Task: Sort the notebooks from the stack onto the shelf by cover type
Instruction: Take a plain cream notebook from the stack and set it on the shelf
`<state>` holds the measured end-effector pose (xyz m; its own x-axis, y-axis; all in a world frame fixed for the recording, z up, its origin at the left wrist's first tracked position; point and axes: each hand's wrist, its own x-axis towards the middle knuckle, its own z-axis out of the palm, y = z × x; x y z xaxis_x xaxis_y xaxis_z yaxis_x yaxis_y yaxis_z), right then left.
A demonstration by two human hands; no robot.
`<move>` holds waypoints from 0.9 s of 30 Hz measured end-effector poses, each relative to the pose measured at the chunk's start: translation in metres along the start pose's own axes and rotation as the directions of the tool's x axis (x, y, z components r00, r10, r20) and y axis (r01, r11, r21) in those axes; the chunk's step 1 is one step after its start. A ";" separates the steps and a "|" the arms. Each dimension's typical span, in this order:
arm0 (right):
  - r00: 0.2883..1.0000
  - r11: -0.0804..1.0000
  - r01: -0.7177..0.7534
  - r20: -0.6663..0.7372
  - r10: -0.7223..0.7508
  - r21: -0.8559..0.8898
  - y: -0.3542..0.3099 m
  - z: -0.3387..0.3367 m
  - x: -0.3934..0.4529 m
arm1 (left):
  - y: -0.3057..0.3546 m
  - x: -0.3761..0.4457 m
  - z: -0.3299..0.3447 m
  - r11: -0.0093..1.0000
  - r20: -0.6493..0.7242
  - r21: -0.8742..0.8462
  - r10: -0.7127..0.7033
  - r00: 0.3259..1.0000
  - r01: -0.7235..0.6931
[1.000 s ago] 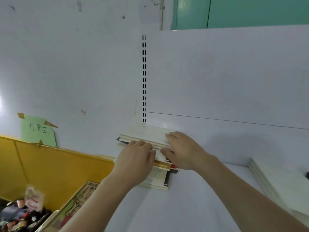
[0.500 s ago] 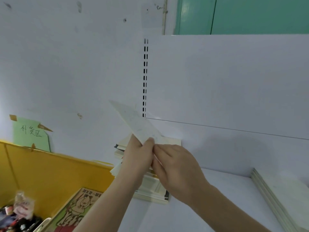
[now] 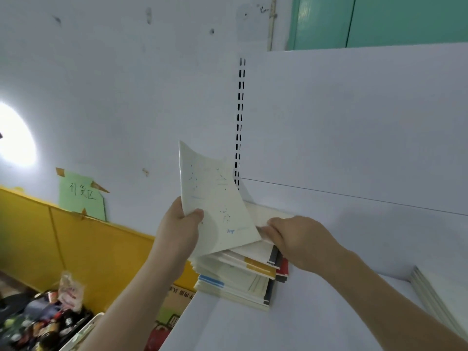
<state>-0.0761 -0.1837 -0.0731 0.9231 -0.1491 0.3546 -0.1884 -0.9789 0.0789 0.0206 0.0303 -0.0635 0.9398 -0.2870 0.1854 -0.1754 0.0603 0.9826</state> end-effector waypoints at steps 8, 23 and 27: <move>0.989 0.991 0.028 -0.141 -0.046 -0.129 0.005 0.003 0.001 | 0.002 -0.004 -0.006 0.999 -0.070 -0.025 0.044 0.997 -0.045; 0.818 0.986 0.115 -0.551 -0.162 -0.119 -0.078 0.000 -0.030 | 0.009 -0.030 0.033 0.959 0.055 -0.277 -0.052 0.997 0.065; 0.878 0.978 0.202 -0.434 -0.202 -0.047 -0.077 0.007 -0.037 | 0.003 -0.035 0.033 0.973 0.095 -0.231 0.003 0.995 0.019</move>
<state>-0.0935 -0.1041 -0.0985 0.7032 0.1276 0.6995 -0.0139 -0.9811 0.1929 -0.0224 0.0090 -0.0668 0.9071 -0.3766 0.1879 -0.0845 0.2742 0.9579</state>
